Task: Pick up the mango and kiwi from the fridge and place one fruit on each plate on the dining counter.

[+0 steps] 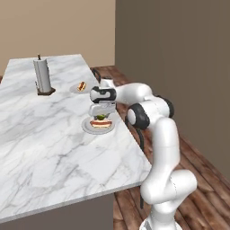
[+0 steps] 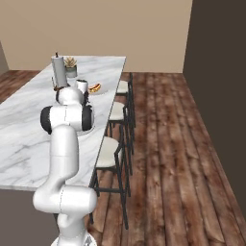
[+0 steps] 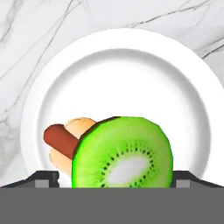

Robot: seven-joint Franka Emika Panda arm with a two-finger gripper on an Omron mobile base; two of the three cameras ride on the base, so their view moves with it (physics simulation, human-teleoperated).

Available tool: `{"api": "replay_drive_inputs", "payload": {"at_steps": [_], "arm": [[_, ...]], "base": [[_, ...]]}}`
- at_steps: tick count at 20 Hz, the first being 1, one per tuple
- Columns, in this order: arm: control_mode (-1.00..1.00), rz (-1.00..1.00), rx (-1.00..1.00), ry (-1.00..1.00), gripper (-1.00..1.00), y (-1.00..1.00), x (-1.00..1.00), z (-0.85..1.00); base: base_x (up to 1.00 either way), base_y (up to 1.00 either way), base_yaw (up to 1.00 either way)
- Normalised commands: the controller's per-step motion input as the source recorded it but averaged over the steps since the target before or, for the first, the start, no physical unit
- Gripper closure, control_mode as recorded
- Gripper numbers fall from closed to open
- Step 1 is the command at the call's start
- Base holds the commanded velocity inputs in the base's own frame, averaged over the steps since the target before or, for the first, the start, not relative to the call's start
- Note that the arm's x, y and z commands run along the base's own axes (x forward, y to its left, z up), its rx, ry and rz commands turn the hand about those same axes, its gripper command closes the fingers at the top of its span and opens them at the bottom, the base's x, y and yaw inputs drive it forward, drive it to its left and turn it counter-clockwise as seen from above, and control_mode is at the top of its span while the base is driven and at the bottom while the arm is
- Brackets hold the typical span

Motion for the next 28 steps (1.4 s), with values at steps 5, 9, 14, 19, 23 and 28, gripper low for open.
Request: {"api": "replay_drive_inputs", "payload": {"at_steps": [5,9,14,19,23,28], "arm": [[-1.00,0.00,-0.02,-0.05,-1.00,0.00,-0.23,0.62],[-1.00,0.00,-0.04,-0.04,-1.00,0.00,-0.31,0.81],[-1.00,0.00,-0.07,-0.08,-1.00,0.03,-0.65,0.82],[-1.00,0.00,-0.10,-0.21,-1.00,0.01,-0.91,0.81],[-1.00,0.00,-0.02,-0.23,-1.00,0.00,-1.00,0.70],[-1.00,0.00,0.00,-0.26,-1.00,0.00,-1.00,0.64]], "base": [[0.00,0.00,0.00],[0.00,0.00,0.00],[0.00,0.00,0.00],[0.00,0.00,0.00],[0.00,0.00,0.00],[0.00,0.00,0.00]]}}
